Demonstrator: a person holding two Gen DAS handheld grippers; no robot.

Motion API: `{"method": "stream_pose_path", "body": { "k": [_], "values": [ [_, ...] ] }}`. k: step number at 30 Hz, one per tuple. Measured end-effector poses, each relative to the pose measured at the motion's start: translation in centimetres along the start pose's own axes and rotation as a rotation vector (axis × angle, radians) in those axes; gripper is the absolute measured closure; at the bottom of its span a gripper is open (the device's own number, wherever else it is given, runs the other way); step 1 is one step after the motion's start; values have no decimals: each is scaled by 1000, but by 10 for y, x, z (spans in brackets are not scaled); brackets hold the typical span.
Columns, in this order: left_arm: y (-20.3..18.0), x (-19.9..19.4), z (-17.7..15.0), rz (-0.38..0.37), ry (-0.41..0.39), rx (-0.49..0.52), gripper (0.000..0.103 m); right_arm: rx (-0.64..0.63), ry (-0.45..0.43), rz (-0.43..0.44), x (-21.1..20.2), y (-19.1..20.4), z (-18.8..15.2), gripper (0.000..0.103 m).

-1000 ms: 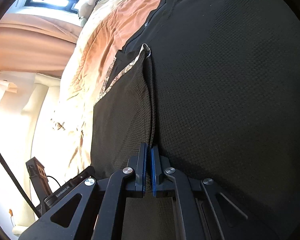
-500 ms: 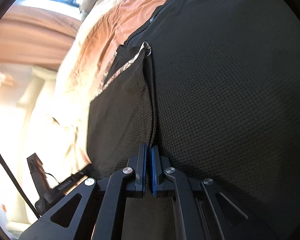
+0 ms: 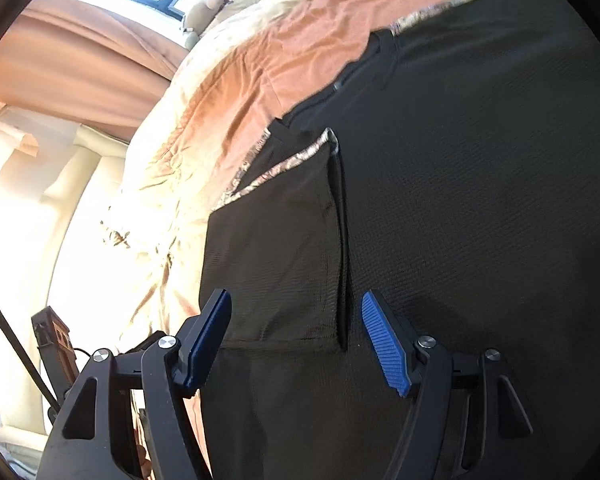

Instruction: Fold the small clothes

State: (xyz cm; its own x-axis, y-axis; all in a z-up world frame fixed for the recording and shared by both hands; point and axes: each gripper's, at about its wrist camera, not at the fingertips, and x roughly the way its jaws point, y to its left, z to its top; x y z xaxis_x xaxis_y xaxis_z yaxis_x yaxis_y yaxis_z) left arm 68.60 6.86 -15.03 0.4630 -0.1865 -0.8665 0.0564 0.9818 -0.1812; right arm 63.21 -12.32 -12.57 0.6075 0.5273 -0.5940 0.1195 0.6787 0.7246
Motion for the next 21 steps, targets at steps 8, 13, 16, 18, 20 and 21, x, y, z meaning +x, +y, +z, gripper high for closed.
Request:
{"method": "stream_pose_path", "body": {
  "k": [8,13,16,18,20,21],
  "values": [
    [-36,-25,-10,-60,-36,8,51,-90,-49,-49,-62,-7,13,36],
    [-67,-38,-17,-100,-43,26,51,-111,-91,-90,-105,-19,18,36],
    [-90,-45,-18,-133,-47,41,51,-125,-124,-119,-132,-27,17,36],
    [-106,-48,-20,-144,-48,56,51,-111,-121,-142,-144,-34,17,36],
    [-119,-50,-24,-157,-46,64,51,-108,-137,-153,-160,-38,21,36],
    [-126,-51,-26,-166,-44,67,51,-99,-149,-159,-169,-41,24,36]
  ]
}}
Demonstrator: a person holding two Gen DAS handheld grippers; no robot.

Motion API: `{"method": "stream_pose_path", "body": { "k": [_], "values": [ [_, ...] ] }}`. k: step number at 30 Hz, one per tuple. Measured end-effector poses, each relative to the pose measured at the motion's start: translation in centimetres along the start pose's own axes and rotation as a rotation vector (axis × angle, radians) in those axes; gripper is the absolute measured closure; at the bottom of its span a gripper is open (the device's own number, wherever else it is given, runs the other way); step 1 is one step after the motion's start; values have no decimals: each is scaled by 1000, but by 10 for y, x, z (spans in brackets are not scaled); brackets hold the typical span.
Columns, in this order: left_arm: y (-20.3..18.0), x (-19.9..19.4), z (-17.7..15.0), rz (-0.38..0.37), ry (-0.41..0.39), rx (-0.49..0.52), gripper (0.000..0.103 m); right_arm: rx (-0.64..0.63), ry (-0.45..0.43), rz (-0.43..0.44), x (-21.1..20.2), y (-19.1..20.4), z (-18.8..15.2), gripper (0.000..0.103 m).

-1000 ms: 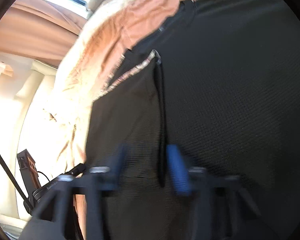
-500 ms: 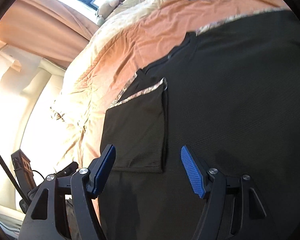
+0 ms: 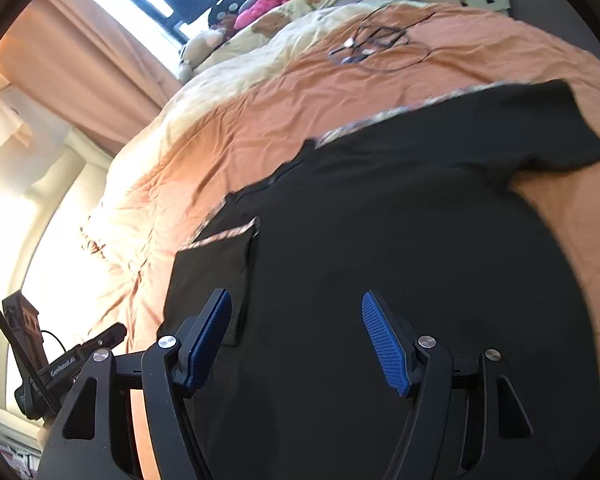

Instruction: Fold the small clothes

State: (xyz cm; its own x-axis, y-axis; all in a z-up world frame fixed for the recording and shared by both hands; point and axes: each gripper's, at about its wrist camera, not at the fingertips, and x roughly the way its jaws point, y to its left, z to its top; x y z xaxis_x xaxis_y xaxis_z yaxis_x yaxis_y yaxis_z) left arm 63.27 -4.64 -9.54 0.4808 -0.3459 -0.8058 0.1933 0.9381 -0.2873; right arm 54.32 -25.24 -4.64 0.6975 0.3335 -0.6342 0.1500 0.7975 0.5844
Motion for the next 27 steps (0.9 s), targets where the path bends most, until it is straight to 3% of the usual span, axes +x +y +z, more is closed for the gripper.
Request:
{"method": "stream_pose_path", "body": {
  "k": [6,11,17,27],
  "values": [
    [-44,9,-7,-16,7,37,51,48,-67,-15,-35,-34,11,36],
    [-74,23,-5,-29,9,47,51,68,-72,-52,-38,-62,23,37],
    [-108,50,3,-21,11,59,51,170,-78,-31,-37,-110,37,37],
    [-168,113,7,-41,41,120,51,252,-96,-53,-38,-177,60,52]
  ]
}}
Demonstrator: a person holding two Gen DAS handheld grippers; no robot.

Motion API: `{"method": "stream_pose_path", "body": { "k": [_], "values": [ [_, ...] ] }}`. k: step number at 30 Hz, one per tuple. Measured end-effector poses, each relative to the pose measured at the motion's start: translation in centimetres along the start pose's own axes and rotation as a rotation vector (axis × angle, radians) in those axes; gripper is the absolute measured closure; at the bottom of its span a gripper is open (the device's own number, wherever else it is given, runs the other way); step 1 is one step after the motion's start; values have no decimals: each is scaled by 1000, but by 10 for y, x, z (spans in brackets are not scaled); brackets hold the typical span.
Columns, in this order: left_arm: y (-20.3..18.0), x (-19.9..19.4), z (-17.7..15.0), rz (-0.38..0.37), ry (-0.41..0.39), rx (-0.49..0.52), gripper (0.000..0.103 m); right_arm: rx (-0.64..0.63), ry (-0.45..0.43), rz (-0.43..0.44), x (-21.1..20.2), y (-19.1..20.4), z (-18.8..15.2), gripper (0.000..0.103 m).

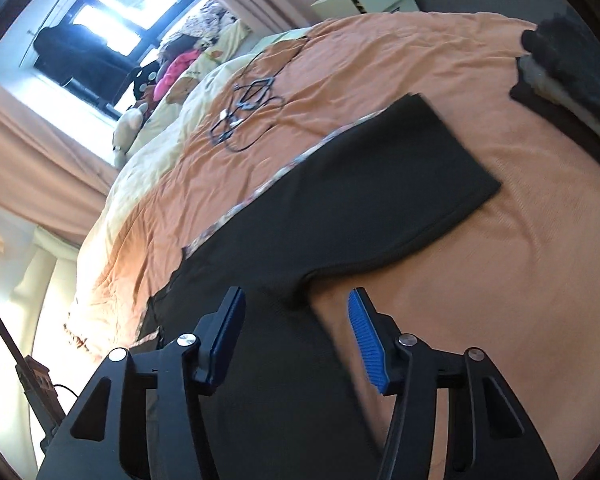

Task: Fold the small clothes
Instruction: 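Grasp the opposite side edge and sleeve with the right gripper, then lift and fold the held side over toward the shirt center with the right gripper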

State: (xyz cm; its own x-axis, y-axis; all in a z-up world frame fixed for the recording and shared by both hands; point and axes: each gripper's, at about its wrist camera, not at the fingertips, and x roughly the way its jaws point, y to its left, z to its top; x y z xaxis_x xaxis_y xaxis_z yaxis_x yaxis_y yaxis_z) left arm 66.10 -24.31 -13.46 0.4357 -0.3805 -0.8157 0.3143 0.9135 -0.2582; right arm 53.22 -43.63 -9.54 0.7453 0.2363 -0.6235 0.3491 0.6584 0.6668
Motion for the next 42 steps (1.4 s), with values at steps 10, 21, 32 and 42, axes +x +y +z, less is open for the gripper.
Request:
{"method": "stream_pose_path", "body": {
  "k": [10,21,32,42],
  "values": [
    [-56,61,8,-28,54,63,51,245,49,84,22,-71,14,64],
    [-103,103,21,-37,75,166,51,294,6,68,44,-97,17,86],
    [-129,138,29,-71,98,164,51,194,-76,123,36,-66,23,97],
    [-150,149,17,-84,130,179,51,100,-122,246,6,-27,13,97]
  ]
}}
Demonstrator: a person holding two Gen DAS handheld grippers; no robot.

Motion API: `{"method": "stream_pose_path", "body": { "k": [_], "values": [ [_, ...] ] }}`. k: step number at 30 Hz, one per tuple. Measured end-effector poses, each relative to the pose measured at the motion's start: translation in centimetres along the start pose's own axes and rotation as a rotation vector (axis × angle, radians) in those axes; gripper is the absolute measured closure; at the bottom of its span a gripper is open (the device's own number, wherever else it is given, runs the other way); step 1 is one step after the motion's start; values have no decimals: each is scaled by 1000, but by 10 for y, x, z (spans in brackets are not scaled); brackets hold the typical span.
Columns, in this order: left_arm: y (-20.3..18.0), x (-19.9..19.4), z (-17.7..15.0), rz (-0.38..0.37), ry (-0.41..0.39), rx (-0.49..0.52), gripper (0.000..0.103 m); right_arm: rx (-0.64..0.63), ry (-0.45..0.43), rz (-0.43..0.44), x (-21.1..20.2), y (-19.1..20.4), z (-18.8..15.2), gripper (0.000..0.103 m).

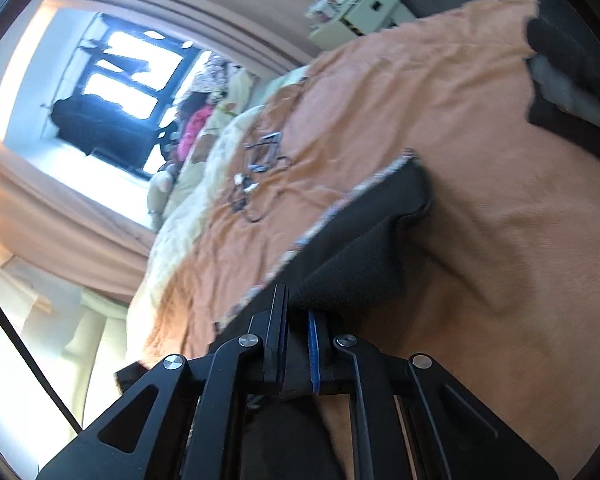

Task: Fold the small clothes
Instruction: 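Lift and fold the held side over toward the shirt center with the right gripper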

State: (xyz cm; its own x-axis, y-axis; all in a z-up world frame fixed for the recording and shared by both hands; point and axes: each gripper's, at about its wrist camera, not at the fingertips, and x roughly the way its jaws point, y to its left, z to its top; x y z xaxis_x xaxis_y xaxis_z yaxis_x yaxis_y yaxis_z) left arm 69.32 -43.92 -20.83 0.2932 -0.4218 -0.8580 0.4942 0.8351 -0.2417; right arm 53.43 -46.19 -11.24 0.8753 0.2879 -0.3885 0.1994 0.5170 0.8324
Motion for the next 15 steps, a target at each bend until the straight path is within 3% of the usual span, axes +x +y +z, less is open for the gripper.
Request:
{"method": "stream_pose_path", "body": {
  "k": [10,12,15],
  "values": [
    [-9,4,2,-30,23,17,51,-67,-7,146,-5,27,-9,101],
    [-10,5,0,-28,30,30,51,-87,-4,134,0,28,-10,101],
    [-7,-2,-1,-22,17,30,51,-47,30,43,7,12,-9,101]
  ]
}}
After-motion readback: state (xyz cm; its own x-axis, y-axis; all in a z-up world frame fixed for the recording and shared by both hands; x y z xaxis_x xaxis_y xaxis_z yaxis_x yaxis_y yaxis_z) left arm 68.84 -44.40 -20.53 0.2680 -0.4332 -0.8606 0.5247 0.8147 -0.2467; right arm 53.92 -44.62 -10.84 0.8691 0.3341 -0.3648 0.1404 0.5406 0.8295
